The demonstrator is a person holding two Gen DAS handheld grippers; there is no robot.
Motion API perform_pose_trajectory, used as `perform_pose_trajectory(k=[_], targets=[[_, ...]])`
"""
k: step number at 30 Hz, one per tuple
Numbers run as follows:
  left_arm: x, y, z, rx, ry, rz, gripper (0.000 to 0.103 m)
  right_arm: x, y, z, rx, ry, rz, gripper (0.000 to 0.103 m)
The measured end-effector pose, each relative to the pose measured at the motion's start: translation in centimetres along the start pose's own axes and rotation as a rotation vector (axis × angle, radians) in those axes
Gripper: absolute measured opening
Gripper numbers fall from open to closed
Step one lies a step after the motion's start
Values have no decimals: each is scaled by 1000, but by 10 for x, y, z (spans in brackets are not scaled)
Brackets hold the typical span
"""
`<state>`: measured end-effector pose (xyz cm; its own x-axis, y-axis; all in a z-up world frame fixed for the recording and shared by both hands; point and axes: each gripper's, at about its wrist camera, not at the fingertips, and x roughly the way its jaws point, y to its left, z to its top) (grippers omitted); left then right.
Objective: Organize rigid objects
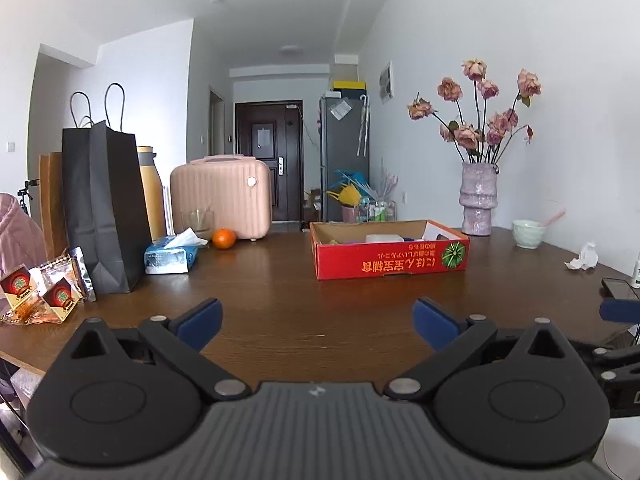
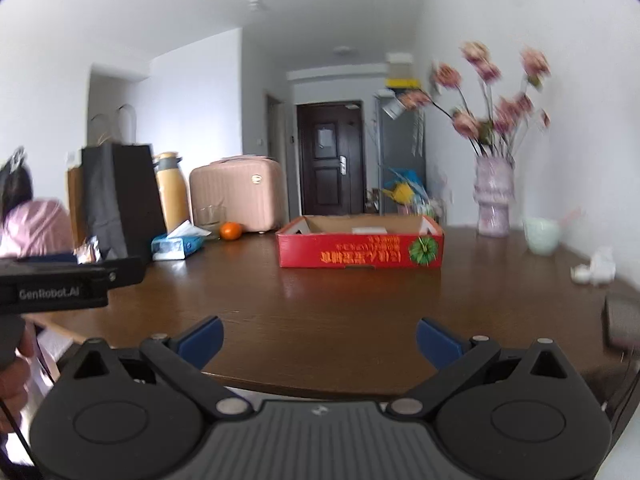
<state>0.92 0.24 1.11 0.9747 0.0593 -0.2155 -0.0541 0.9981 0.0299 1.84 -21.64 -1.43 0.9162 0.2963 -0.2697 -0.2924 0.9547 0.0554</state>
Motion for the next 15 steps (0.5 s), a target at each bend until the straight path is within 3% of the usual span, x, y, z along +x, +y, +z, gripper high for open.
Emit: perform_pose_trajectory(k=[15], targets=[[-5,-2,2,6,-26,6,103,1,-7,9,20,4,-4,103]])
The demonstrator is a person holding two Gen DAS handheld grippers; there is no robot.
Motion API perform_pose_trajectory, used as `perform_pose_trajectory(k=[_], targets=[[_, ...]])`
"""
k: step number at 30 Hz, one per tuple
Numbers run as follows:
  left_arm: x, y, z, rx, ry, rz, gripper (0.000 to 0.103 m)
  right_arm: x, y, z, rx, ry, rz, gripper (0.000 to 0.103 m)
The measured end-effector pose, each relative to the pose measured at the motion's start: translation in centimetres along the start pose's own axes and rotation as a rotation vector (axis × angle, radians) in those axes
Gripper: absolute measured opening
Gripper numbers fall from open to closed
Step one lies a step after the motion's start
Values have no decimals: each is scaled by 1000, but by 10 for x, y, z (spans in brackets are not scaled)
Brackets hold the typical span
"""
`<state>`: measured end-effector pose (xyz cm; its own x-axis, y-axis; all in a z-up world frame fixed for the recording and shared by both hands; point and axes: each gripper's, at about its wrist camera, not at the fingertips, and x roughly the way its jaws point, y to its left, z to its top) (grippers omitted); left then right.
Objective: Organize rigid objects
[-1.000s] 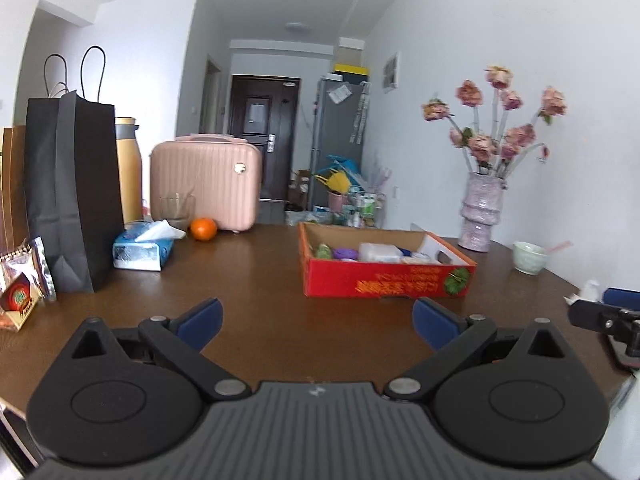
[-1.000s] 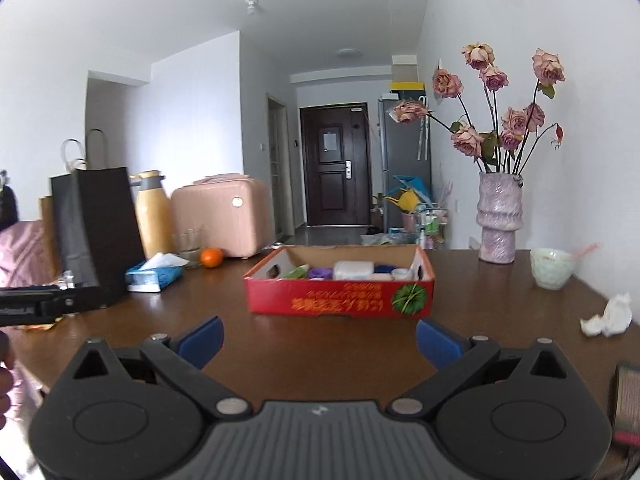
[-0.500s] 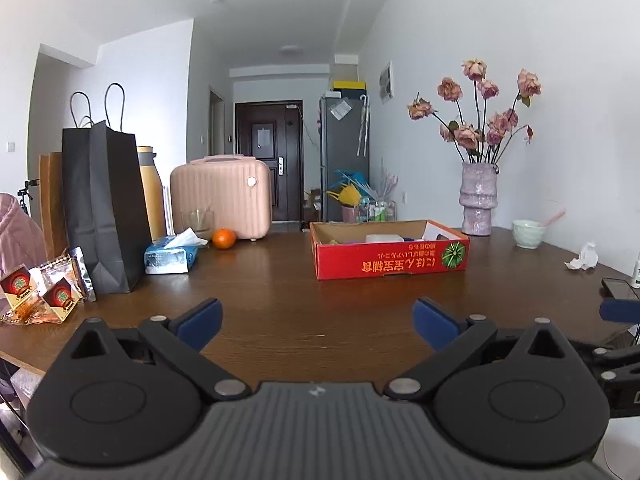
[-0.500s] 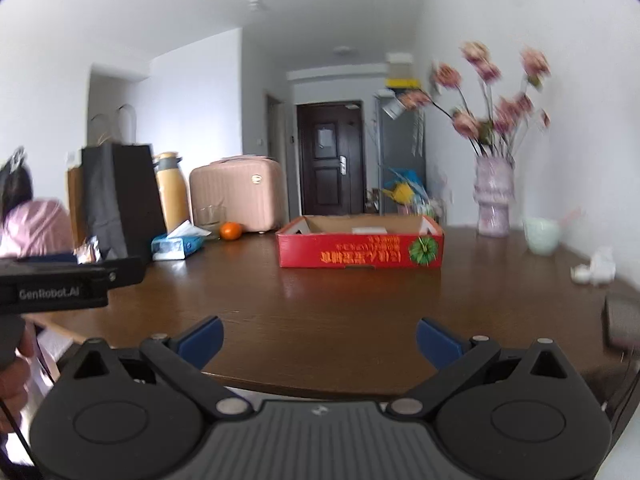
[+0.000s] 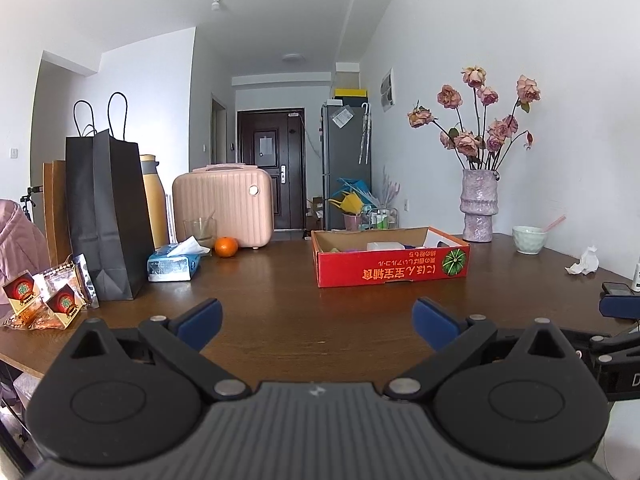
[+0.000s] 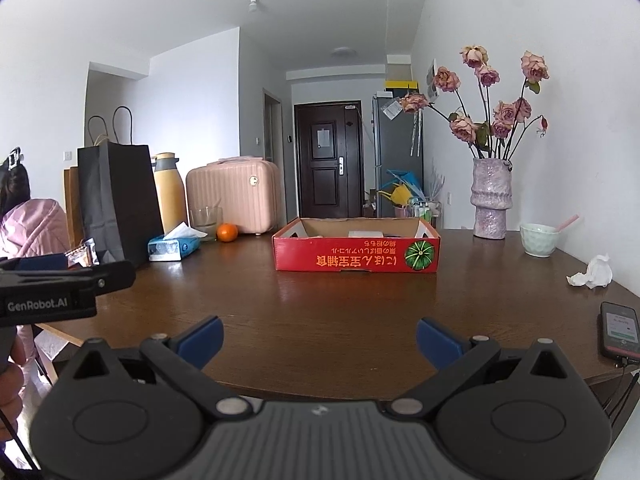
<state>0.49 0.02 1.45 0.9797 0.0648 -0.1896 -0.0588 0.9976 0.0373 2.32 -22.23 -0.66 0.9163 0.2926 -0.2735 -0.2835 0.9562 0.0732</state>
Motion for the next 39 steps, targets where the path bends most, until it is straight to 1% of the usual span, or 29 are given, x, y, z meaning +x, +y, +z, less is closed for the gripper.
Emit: perform_pose_trajectory(k=[6,39], targets=[[2,2,-1,-2,10,-3,103,0,1,-1,-5,-3,-1,103],[1,0,1,0,6,6,103,1,-1,-1,2,-3,4,103]])
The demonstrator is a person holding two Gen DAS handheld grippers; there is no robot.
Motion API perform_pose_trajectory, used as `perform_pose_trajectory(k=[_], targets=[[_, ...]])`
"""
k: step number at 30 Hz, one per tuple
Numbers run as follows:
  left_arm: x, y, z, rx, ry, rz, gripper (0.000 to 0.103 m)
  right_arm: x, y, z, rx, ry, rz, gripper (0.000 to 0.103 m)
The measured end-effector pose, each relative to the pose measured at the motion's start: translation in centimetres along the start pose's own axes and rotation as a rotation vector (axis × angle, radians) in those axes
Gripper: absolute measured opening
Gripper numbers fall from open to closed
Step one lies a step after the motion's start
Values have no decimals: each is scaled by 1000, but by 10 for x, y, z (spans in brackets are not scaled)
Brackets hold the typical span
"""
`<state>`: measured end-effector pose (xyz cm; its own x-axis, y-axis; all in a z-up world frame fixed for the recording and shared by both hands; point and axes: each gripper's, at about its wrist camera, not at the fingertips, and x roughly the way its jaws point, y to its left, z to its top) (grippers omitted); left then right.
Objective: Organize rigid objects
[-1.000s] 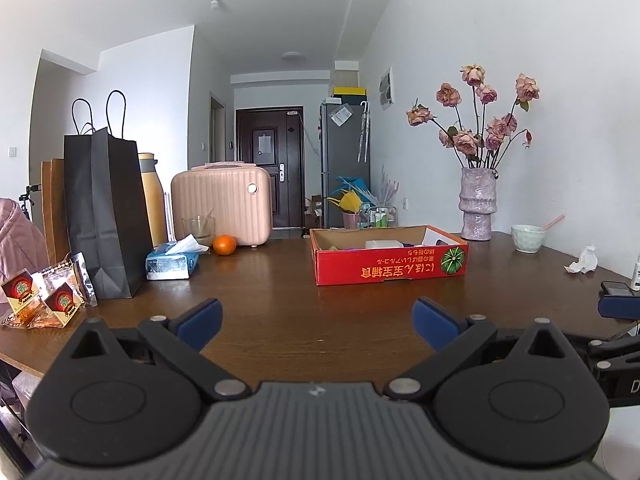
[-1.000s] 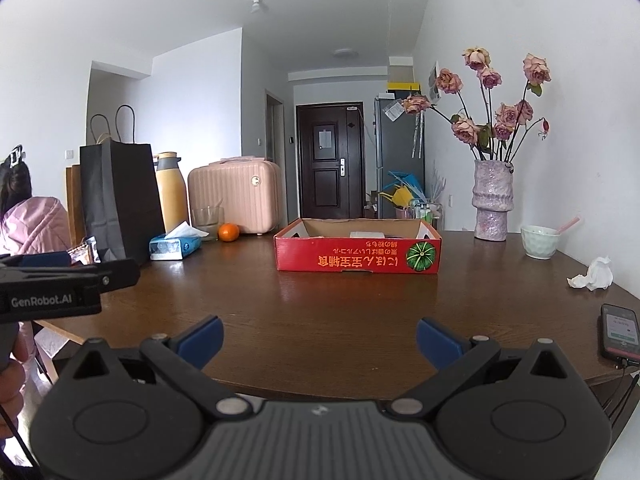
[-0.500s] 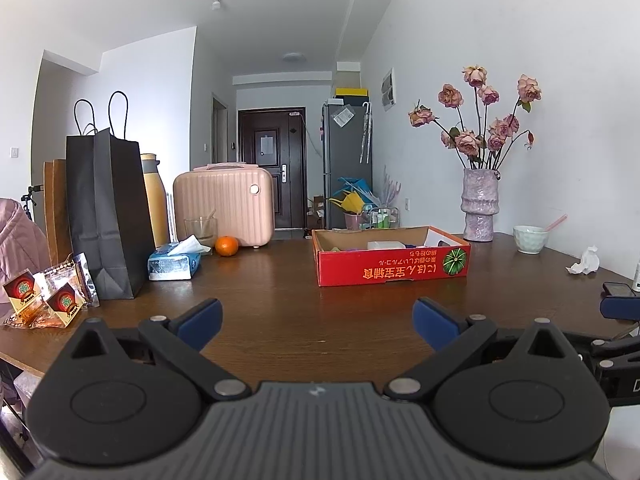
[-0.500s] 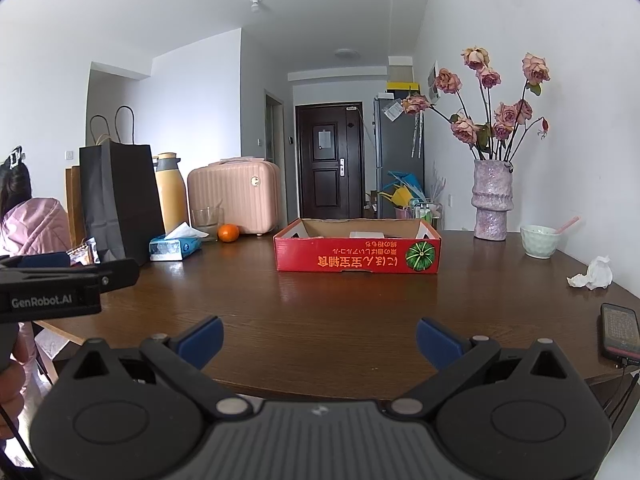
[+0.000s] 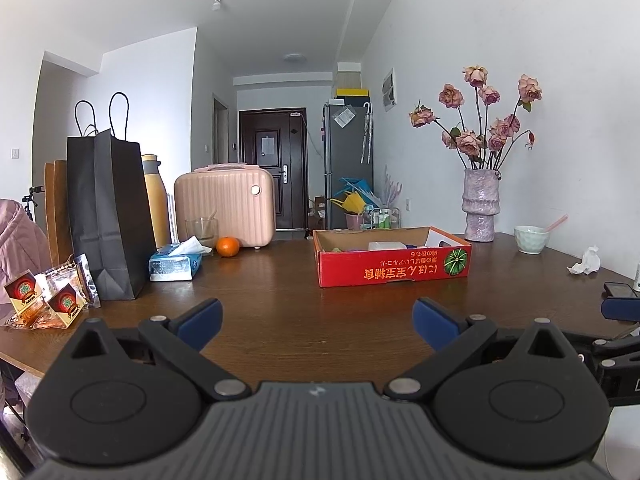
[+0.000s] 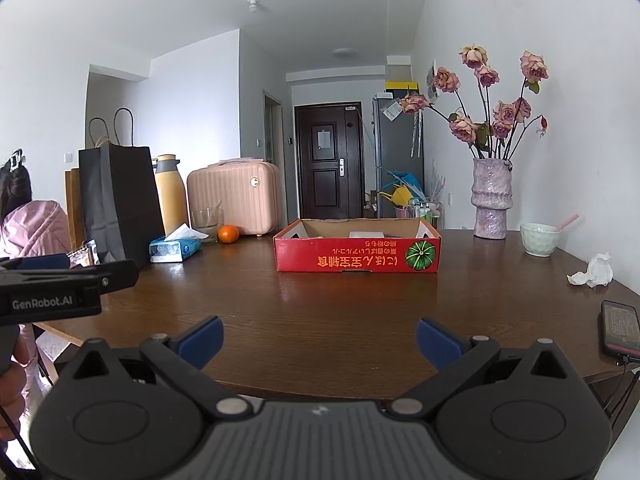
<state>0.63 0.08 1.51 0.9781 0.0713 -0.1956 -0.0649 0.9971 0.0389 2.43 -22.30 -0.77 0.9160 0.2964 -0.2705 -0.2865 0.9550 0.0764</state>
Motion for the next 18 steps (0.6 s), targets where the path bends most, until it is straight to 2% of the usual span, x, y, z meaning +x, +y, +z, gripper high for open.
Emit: perform_pose_trajectory(k=[18], targets=[[-1,0,0,1,-3,-1,103,0,0,-2,7,-2,3,103]])
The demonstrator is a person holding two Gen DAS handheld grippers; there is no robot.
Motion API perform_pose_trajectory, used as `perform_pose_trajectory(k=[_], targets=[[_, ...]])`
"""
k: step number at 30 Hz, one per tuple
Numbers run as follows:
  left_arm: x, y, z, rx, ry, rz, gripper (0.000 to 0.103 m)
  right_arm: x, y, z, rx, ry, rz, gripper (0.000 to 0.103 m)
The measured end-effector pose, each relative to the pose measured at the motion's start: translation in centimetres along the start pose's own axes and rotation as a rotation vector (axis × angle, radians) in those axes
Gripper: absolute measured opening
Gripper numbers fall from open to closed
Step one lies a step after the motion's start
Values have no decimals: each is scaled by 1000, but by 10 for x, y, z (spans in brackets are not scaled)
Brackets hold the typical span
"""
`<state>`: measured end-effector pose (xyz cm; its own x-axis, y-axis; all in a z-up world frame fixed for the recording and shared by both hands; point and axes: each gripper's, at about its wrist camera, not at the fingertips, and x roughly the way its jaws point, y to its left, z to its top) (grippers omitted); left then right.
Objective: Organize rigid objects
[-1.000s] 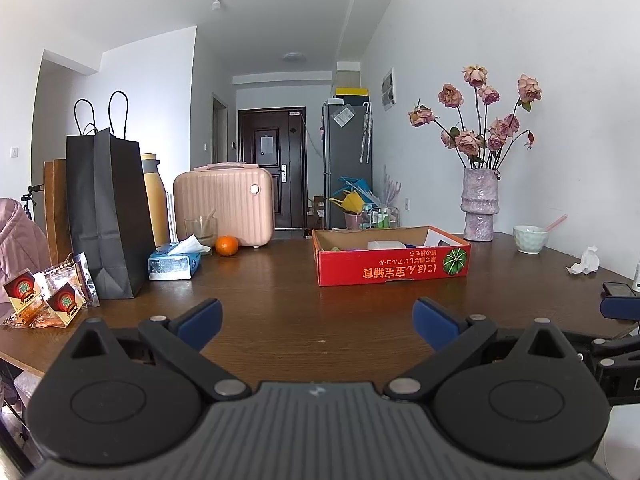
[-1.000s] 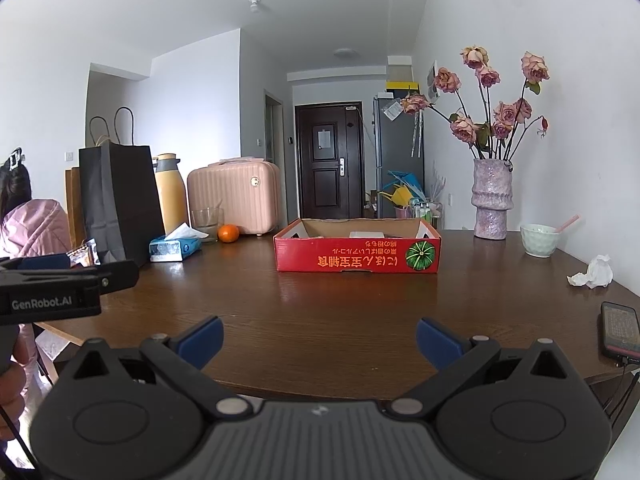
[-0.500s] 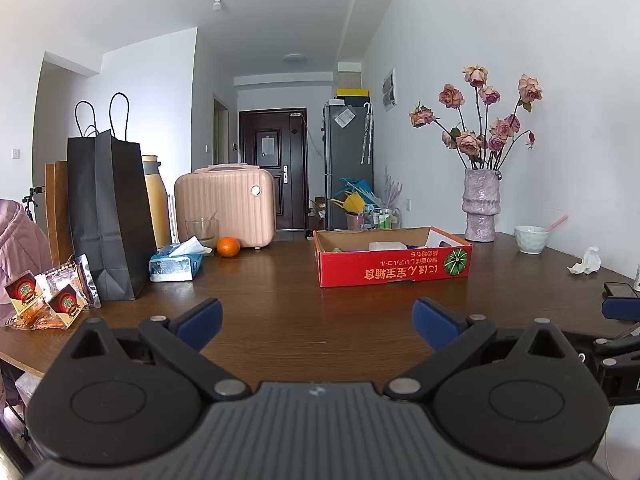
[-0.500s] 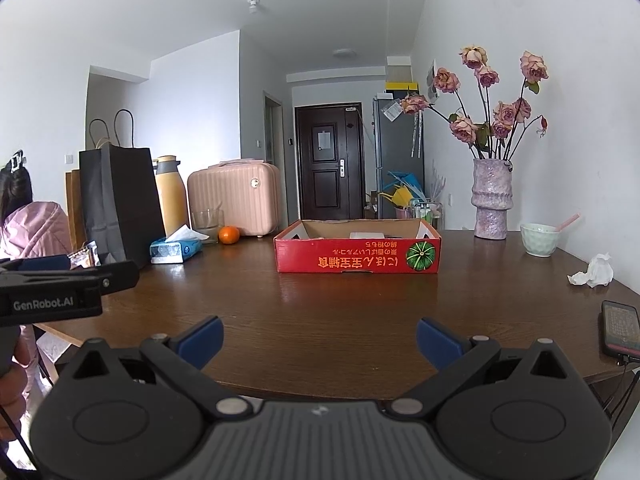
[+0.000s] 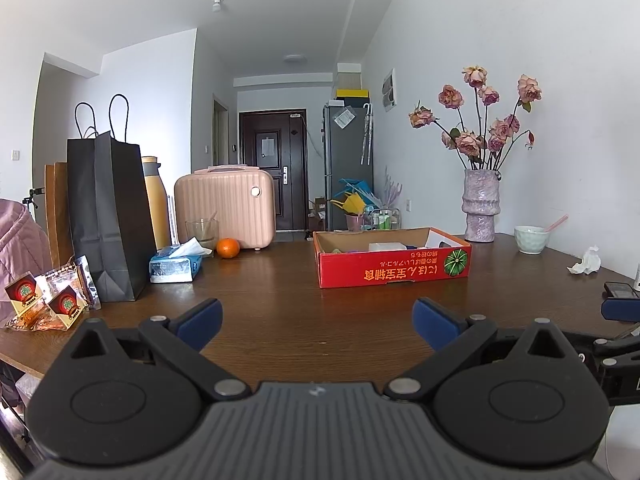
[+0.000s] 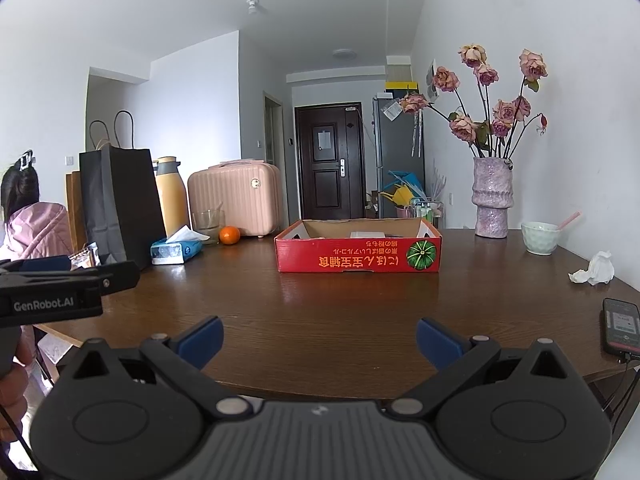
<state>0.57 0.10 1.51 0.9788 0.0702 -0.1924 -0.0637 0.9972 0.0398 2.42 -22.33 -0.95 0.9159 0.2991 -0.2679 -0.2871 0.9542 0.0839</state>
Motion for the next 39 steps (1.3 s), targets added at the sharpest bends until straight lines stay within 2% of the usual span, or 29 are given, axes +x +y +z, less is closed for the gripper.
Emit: perform_pose_trajectory(k=[39], targets=[[2,-1,-2,10,4,-2,103,1,0,0,14,3,-1,103]])
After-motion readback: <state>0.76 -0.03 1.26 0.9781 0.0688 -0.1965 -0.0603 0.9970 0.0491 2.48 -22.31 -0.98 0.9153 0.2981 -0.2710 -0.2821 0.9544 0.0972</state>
